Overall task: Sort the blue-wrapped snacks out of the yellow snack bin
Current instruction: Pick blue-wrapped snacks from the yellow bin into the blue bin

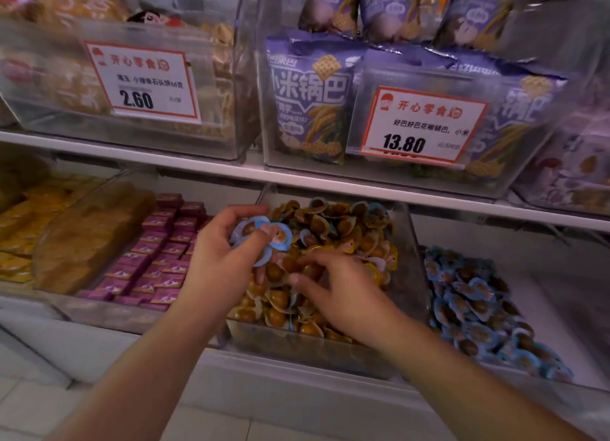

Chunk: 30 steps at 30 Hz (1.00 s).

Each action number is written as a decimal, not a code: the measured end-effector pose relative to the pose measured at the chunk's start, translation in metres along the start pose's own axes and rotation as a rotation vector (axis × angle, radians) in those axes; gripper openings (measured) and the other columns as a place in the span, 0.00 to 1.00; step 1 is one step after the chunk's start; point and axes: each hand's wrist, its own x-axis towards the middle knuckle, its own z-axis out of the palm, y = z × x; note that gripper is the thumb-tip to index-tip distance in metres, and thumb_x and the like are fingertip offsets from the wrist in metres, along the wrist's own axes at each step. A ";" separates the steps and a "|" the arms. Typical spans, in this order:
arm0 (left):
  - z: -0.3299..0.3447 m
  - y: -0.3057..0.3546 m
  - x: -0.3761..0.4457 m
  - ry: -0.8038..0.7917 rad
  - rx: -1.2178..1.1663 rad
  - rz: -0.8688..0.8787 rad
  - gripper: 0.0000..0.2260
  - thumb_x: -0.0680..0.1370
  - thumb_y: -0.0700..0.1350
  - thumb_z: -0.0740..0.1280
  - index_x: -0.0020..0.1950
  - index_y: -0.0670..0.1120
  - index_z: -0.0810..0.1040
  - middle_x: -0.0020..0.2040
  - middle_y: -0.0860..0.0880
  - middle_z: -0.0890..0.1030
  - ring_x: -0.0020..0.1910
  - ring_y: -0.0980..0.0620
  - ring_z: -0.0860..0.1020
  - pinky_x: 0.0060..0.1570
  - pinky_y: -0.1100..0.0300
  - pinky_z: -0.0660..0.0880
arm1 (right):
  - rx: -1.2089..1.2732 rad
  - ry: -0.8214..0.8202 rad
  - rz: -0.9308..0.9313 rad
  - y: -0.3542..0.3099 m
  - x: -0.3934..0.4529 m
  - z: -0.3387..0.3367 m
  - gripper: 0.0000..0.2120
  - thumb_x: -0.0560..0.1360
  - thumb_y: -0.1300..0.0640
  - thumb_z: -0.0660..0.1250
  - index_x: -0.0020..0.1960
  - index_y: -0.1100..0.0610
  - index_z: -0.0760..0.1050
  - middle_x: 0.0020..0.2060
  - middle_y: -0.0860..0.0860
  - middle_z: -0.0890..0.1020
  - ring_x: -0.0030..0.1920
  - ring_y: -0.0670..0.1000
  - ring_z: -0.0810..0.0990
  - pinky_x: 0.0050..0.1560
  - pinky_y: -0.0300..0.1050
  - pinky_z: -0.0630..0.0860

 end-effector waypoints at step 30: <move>0.107 0.000 -0.060 -0.478 0.511 0.607 0.31 0.81 0.58 0.58 0.81 0.51 0.53 0.81 0.56 0.55 0.80 0.55 0.53 0.75 0.58 0.54 | 1.387 0.289 0.576 -0.014 -0.051 -0.082 0.14 0.78 0.50 0.68 0.60 0.57 0.81 0.53 0.57 0.85 0.49 0.53 0.85 0.47 0.47 0.81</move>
